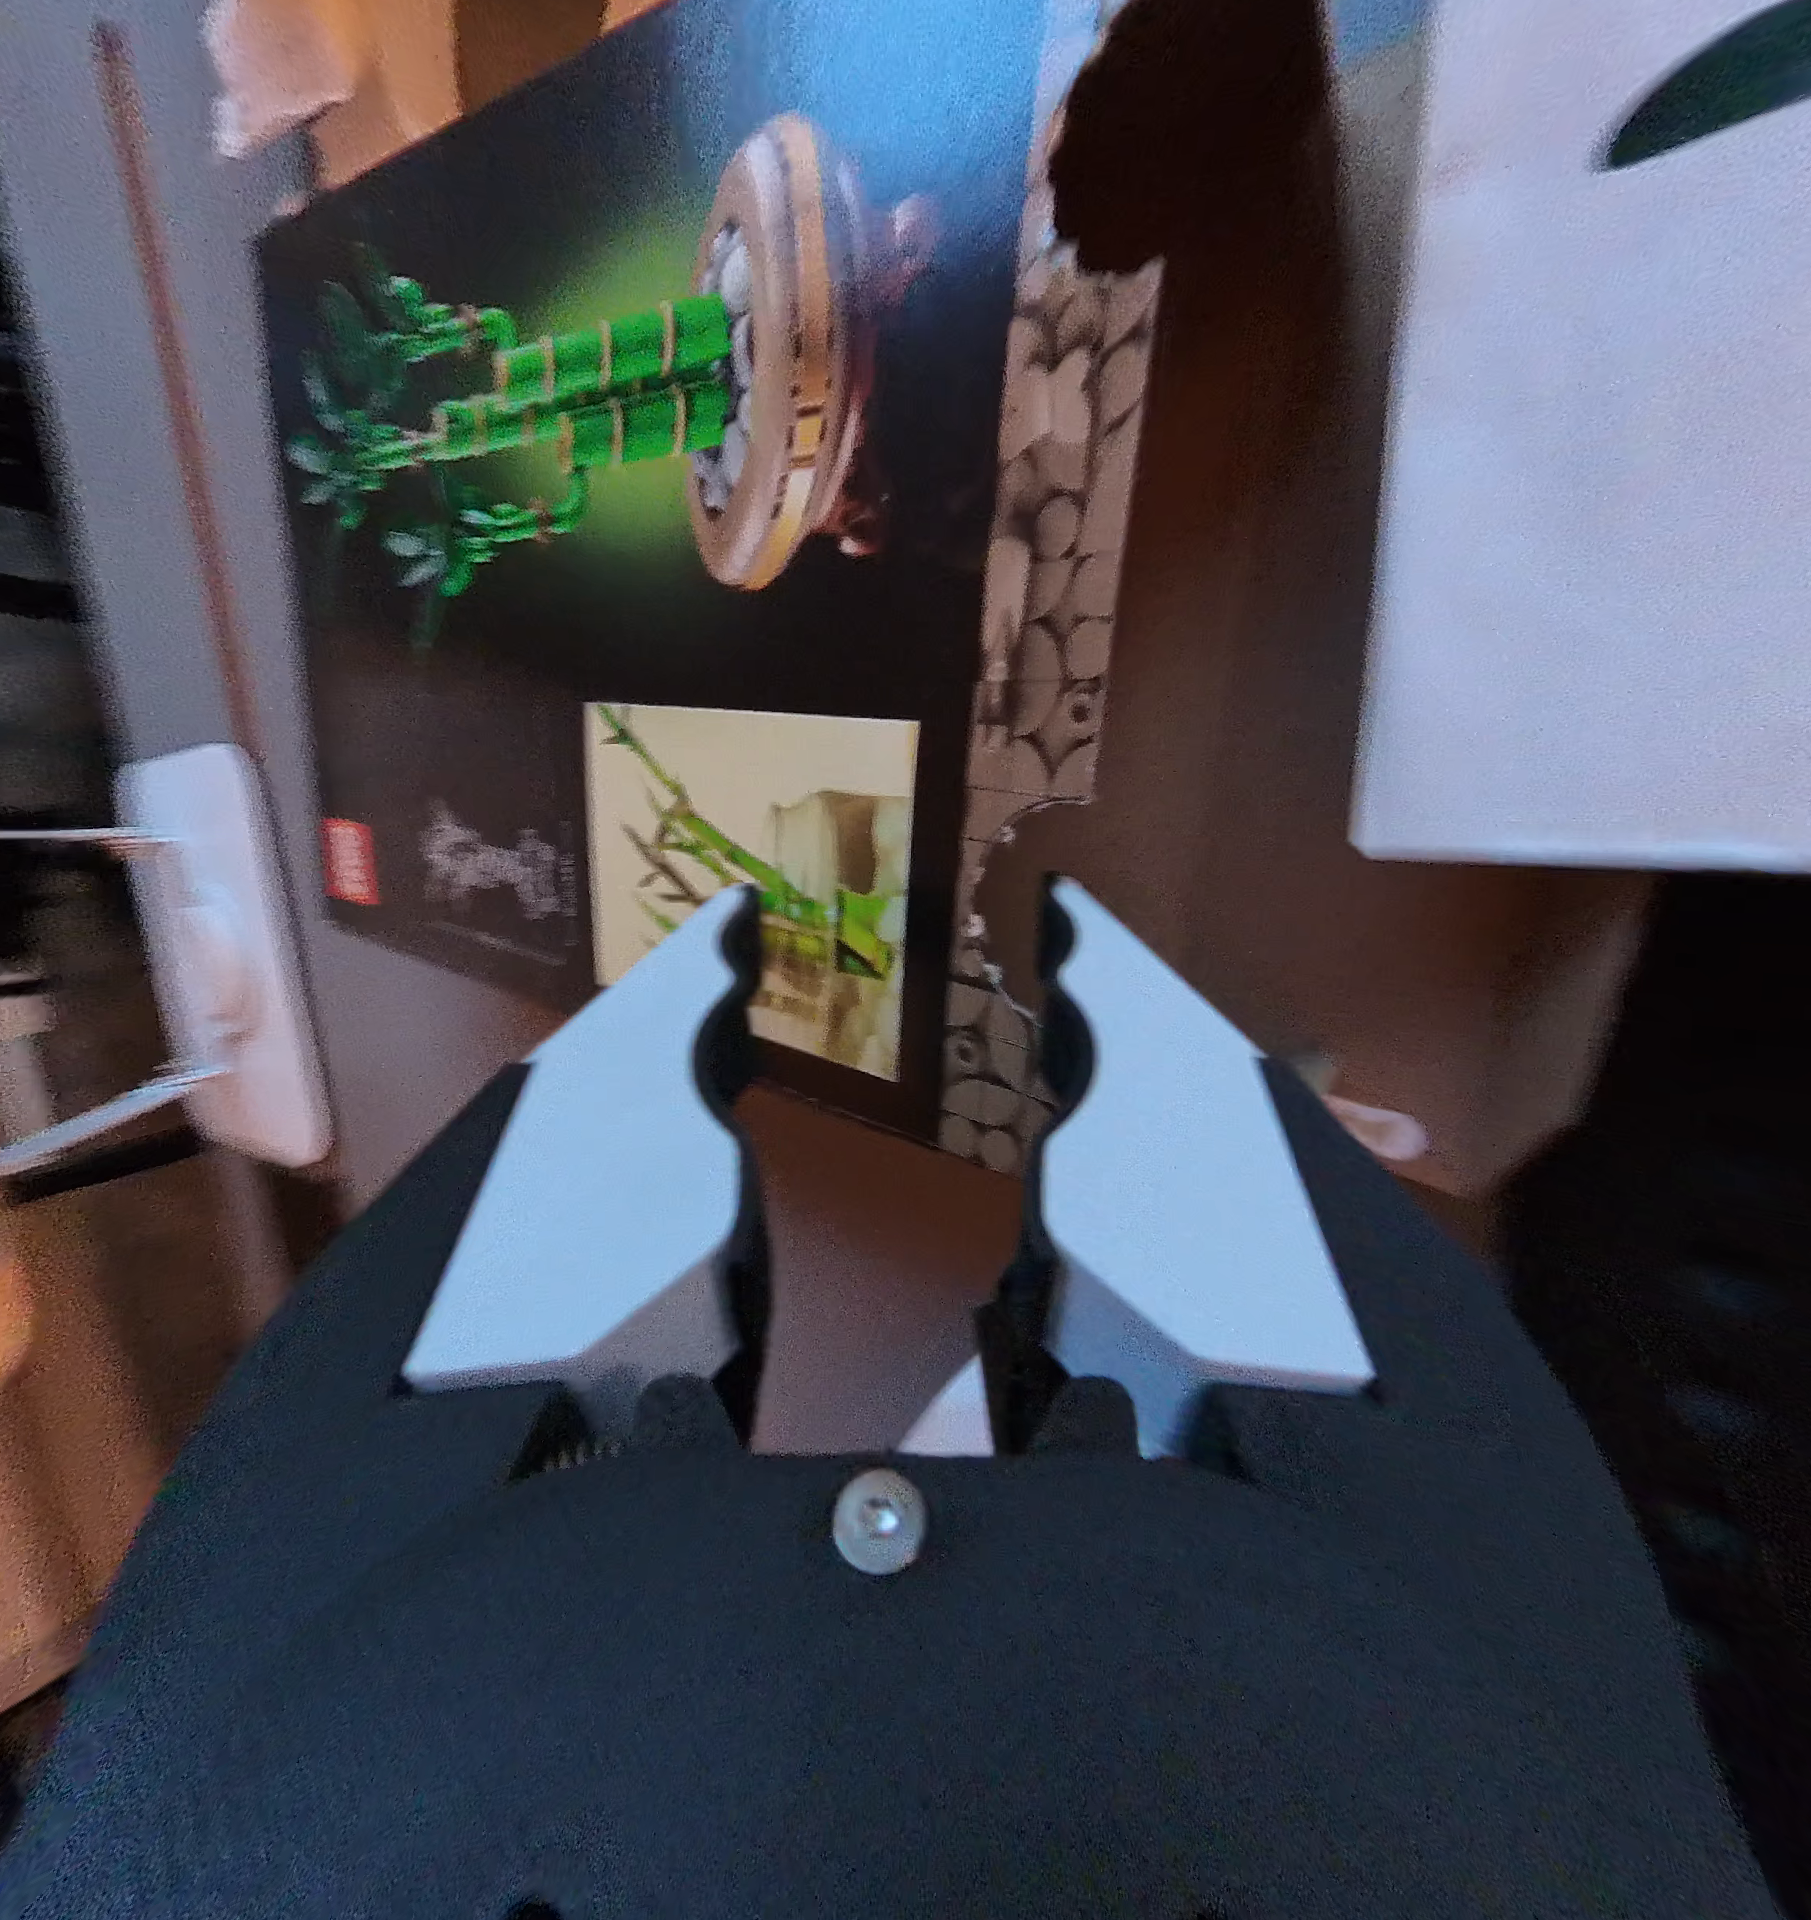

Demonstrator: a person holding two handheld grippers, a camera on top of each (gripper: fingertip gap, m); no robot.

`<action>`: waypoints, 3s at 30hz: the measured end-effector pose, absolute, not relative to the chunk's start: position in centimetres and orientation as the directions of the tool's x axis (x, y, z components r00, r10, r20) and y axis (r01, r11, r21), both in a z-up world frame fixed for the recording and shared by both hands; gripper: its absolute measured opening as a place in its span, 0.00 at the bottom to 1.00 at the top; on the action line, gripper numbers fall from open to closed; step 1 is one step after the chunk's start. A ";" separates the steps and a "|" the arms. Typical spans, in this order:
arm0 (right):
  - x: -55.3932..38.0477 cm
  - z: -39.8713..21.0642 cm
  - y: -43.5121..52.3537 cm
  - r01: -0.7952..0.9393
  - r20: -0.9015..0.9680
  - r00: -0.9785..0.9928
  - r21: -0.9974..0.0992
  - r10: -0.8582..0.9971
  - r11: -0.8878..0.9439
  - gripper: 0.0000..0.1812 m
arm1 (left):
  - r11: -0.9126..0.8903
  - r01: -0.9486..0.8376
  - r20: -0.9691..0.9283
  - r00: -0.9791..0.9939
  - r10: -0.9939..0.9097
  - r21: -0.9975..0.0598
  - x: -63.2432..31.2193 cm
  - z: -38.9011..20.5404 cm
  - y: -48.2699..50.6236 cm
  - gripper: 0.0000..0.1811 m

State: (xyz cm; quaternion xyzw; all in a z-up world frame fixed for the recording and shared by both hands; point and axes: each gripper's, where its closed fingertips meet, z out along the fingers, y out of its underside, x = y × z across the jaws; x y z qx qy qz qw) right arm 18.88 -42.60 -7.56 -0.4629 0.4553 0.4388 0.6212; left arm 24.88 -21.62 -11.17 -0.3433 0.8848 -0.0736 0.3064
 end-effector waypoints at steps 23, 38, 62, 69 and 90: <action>14.2 -7.0 -34.7 -0.756 -0.813 0.577 -0.494 -0.082 -0.429 0.00 | 0.788 -0.603 -0.632 -0.563 -0.533 -0.126 23.7 -10.8 -20.6 0.12; 22.3 -9.8 -39.7 -0.974 -0.991 0.130 -0.129 -0.005 0.187 0.00 | 0.579 -0.710 -0.418 -0.420 -0.805 -0.401 22.2 -9.2 -22.4 0.18; 25.9 -8.7 -42.3 -0.931 -0.983 0.003 0.064 0.184 0.358 0.00 | 1.000 0.000 -0.548 -0.836 -0.001 -0.001 18.2 -12.5 -27.1 0.11; 27.4 -8.1 -44.3 -0.835 -0.984 0.087 0.013 0.156 0.550 0.00 | 0.996 0.078 -0.618 -0.782 0.081 0.033 18.2 -11.8 -27.1 0.03; 28.2 -7.4 -48.2 -0.665 -0.974 0.224 -0.183 -0.039 0.724 0.00 | 0.936 0.348 -0.743 -0.612 0.271 0.054 14.9 -10.1 -36.4 0.04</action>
